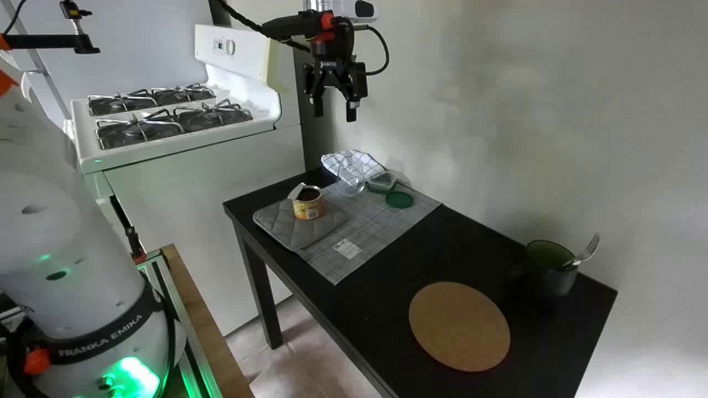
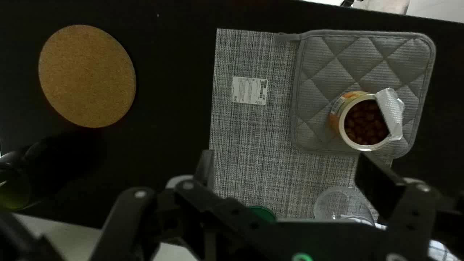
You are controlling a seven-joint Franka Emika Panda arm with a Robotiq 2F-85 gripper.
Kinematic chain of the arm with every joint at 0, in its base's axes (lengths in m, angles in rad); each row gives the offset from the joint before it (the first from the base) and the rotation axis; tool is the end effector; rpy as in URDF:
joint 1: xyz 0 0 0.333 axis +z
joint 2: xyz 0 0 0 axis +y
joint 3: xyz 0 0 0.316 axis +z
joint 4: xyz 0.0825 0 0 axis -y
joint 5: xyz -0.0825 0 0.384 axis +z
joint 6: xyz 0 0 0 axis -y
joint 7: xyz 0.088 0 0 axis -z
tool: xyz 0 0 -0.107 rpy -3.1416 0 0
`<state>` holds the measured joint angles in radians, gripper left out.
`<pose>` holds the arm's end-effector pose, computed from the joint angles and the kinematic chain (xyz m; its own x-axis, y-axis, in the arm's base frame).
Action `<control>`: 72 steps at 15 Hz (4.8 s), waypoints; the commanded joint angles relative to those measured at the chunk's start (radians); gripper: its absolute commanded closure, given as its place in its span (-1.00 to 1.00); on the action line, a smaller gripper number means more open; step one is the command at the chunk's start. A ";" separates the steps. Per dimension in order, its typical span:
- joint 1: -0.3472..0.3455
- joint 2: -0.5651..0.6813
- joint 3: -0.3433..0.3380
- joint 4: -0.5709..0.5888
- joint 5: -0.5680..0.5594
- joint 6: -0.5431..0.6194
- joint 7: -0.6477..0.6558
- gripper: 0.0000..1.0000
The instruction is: Move the glass cup to the right
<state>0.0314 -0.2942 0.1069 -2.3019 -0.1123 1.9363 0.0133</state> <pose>0.4472 0.0563 0.4585 0.9848 0.1573 -0.0744 0.1661 -0.9771 0.1332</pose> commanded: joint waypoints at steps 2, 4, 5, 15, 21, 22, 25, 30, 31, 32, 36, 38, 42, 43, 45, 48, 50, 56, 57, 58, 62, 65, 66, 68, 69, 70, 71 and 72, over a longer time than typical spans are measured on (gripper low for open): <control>0.012 0.001 -0.011 0.002 -0.003 -0.002 0.003 -1.00; 0.012 0.001 -0.011 0.002 -0.003 -0.002 0.003 -1.00; 0.012 0.001 -0.011 0.002 -0.003 -0.002 0.003 -1.00; 0.012 0.001 -0.011 0.002 -0.003 -0.002 0.003 -1.00; 0.012 0.001 -0.011 0.002 -0.003 -0.002 0.003 -1.00; 0.012 0.001 -0.011 0.002 -0.003 -0.002 0.003 -1.00; 0.004 0.012 0.000 0.010 -0.021 0.008 0.061 -1.00; 0.003 0.137 0.029 0.102 -0.036 0.133 0.245 -1.00; 0.007 0.169 0.036 0.125 -0.045 0.154 0.278 -1.00; 0.012 0.214 0.044 0.154 -0.051 0.175 0.306 -1.00; 0.059 0.396 0.062 0.271 -0.054 0.229 0.391 -1.00; 0.093 0.501 0.055 0.340 -0.073 0.225 0.440 -1.00; 0.131 0.534 0.028 0.345 -0.043 0.222 0.417 -1.00; 0.138 0.564 0.025 0.366 -0.041 0.222 0.421 -1.00; 0.142 0.590 0.021 0.390 -0.040 0.219 0.423 -1.00; 0.168 0.600 0.001 0.345 -0.063 0.296 0.506 -1.00; 0.176 0.608 -0.006 0.312 -0.050 0.353 0.527 -1.00; 0.193 0.635 -0.046 0.232 -0.045 0.547 0.592 -0.77; 0.196 0.639 -0.053 0.226 -0.046 0.566 0.597 -0.75; 0.197 0.645 -0.058 0.222 -0.047 0.584 0.599 -0.66; 0.212 0.669 -0.075 0.219 -0.050 0.645 0.605 -0.44; 0.224 0.683 -0.087 0.223 -0.050 0.666 0.607 -0.10; 0.227 0.688 -0.089 0.225 -0.049 0.673 0.606 -0.01; 0.234 0.696 -0.093 0.229 -0.048 0.676 0.607 0.27; 0.236 0.702 -0.095 0.232 -0.046 0.674 0.606 0.29; 0.238 0.705 -0.095 0.234 -0.045 0.671 0.604 0.33; 0.242 0.708 -0.096 0.235 -0.046 0.669 0.604 0.61; 0.244 0.711 -0.097 0.237 -0.046 0.665 0.602 0.82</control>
<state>0.2501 0.3980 0.0283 -2.0691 -0.1641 2.5852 0.6018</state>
